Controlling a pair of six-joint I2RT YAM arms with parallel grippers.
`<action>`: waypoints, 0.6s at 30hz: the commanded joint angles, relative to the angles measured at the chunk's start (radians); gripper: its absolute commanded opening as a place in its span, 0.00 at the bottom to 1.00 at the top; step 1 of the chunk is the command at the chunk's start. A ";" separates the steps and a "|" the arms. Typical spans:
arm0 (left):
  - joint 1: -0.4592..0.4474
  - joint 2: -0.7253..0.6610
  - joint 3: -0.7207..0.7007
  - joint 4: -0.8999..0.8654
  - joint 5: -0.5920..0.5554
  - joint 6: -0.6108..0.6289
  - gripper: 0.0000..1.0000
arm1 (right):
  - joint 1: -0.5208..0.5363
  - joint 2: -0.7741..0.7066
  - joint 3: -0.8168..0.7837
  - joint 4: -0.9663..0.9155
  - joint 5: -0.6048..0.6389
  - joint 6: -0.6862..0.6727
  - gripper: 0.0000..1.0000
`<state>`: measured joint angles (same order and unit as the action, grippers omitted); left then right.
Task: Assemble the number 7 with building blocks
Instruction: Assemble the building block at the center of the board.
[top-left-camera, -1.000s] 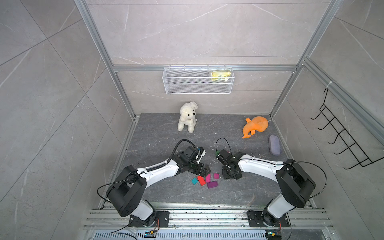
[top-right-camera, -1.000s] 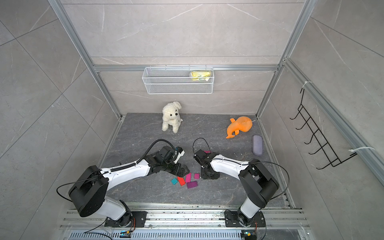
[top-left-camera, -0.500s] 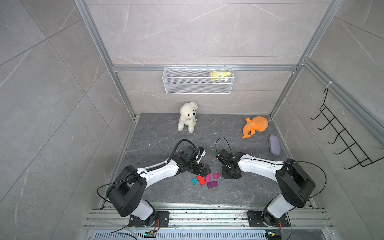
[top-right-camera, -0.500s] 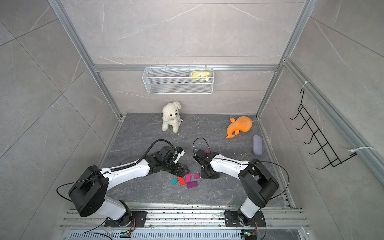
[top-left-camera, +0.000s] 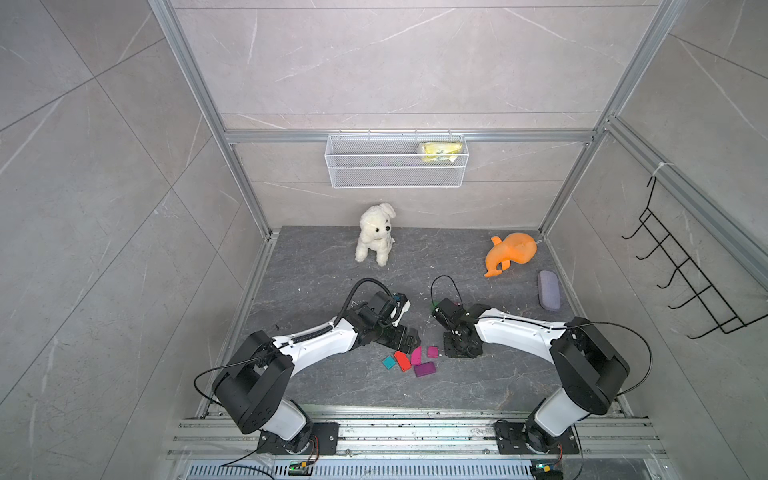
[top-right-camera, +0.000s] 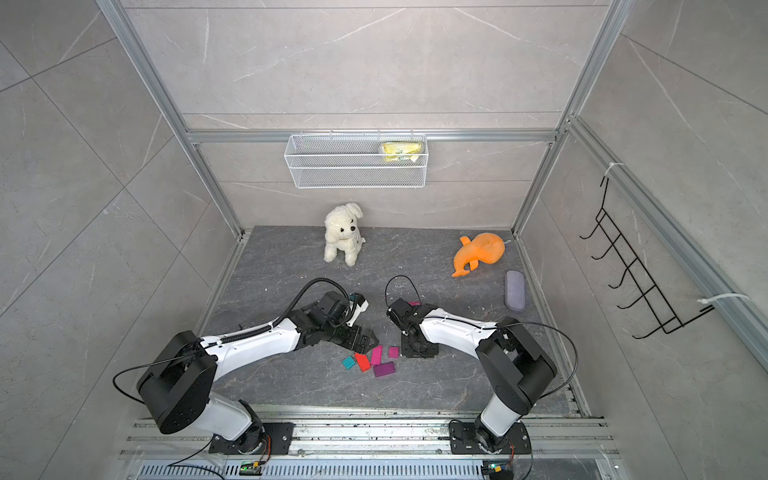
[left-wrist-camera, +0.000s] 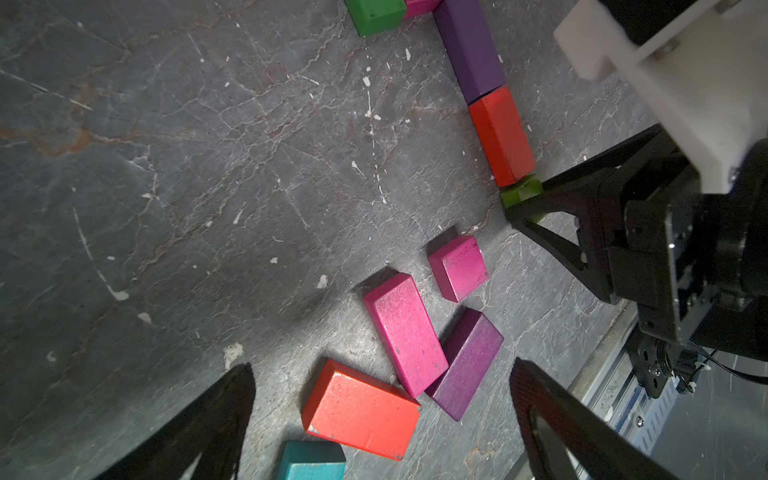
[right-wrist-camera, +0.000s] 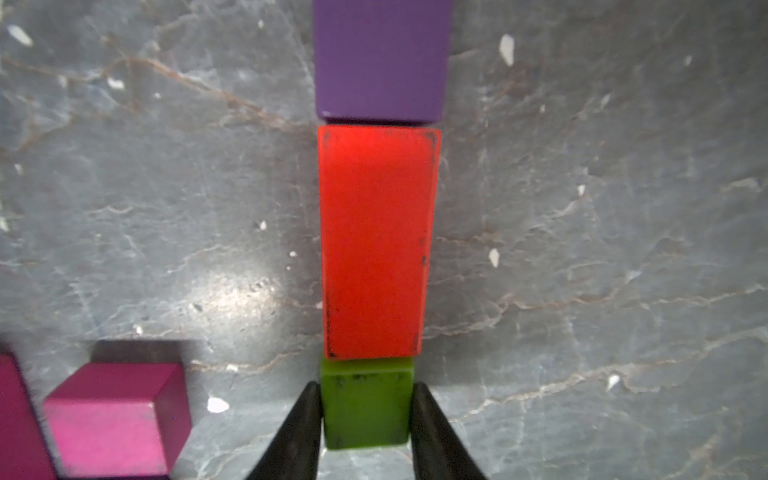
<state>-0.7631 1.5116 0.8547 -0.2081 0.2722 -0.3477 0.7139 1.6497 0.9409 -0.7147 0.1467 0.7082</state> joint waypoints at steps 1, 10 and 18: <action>0.006 -0.001 0.011 0.001 0.019 0.006 1.00 | 0.005 0.018 0.027 -0.032 0.024 0.018 0.38; 0.006 -0.001 0.009 0.000 0.020 0.006 1.00 | 0.004 0.027 0.030 -0.035 0.030 0.021 0.38; 0.007 0.004 0.009 -0.002 0.017 0.005 1.00 | 0.001 0.030 0.030 -0.035 0.030 0.029 0.38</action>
<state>-0.7612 1.5120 0.8547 -0.2085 0.2722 -0.3477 0.7139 1.6630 0.9455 -0.7231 0.1539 0.7151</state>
